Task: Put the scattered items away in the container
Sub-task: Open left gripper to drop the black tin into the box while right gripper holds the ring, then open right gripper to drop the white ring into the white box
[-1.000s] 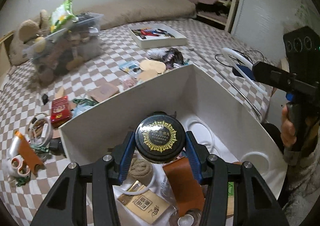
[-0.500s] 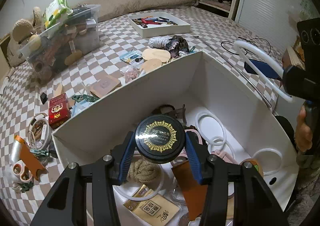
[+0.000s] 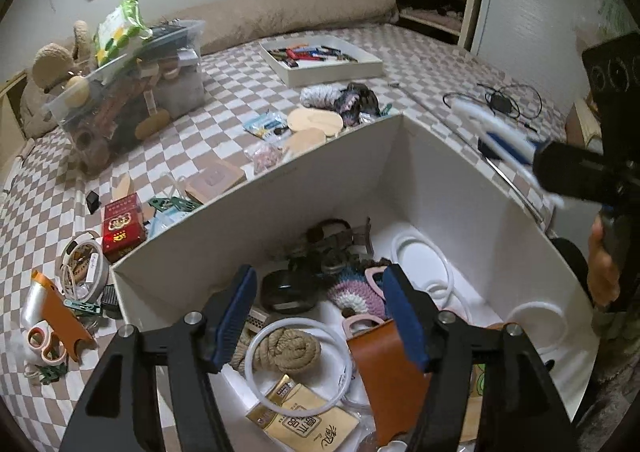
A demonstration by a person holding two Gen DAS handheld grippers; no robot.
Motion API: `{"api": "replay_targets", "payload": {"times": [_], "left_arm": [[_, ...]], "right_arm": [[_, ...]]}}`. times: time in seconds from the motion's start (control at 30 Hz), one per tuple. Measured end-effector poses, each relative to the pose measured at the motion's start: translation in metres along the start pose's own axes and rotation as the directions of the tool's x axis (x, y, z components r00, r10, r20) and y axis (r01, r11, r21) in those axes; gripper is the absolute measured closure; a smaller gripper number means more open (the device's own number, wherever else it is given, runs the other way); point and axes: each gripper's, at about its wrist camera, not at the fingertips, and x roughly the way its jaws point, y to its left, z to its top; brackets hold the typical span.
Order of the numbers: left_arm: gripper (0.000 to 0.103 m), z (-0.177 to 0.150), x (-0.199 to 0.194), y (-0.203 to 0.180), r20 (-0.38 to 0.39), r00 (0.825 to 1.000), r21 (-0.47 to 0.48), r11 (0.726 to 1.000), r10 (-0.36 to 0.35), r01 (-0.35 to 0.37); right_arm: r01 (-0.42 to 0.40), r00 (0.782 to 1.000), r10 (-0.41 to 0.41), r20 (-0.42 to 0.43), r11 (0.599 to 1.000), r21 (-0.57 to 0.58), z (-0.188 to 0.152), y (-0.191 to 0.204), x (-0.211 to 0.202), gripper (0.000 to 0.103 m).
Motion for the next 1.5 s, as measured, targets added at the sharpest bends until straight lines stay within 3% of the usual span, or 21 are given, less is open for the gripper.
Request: {"api": "replay_targets", "payload": {"times": [0.2, 0.3, 0.67, 0.77, 0.87, 1.1, 1.5], "left_arm": [[0.037, -0.004, -0.012, 0.009, 0.044, 0.999, -0.046, 0.999, 0.026, -0.024], [0.030, -0.009, -0.020, 0.015, 0.072, 0.996, -0.078, 0.996, 0.046, -0.040], [0.021, -0.028, -0.045, 0.030, 0.221, 0.973, -0.215, 0.976, 0.072, -0.024], [0.018, -0.033, -0.048, 0.030, 0.239, 0.968, -0.235, 0.972, 0.076, -0.018], [0.003, -0.038, -0.051, 0.031, 0.260, 0.960, -0.254, 0.967, 0.101, -0.033], [0.003, -0.043, -0.057, 0.036, 0.279, 0.951, -0.286, 0.957, 0.135, -0.052], [0.003, -0.046, -0.061, 0.030, 0.295, 0.945, -0.273, 0.960, 0.140, -0.057]], "right_arm": [[0.006, 1.000, -0.006, -0.016, 1.000, -0.004, -0.001, 0.002, 0.003, 0.018], [0.013, 1.000, -0.014, -0.028, 1.000, -0.007, -0.003, 0.003, 0.005, 0.018], [0.080, 0.985, -0.091, -0.149, 0.994, -0.080, -0.019, 0.014, 0.010, 0.018], [0.084, 0.975, -0.104, -0.196, 0.991, -0.106, -0.025, 0.018, 0.015, 0.018], [0.076, 0.964, -0.107, -0.242, 0.988, -0.133, -0.031, 0.024, 0.023, 0.018], [0.042, 0.934, -0.122, -0.337, 0.971, -0.236, -0.046, 0.047, 0.045, 0.018], [0.017, 0.887, -0.145, -0.438, 0.959, -0.284, -0.050, 0.062, 0.071, 0.018]]}}
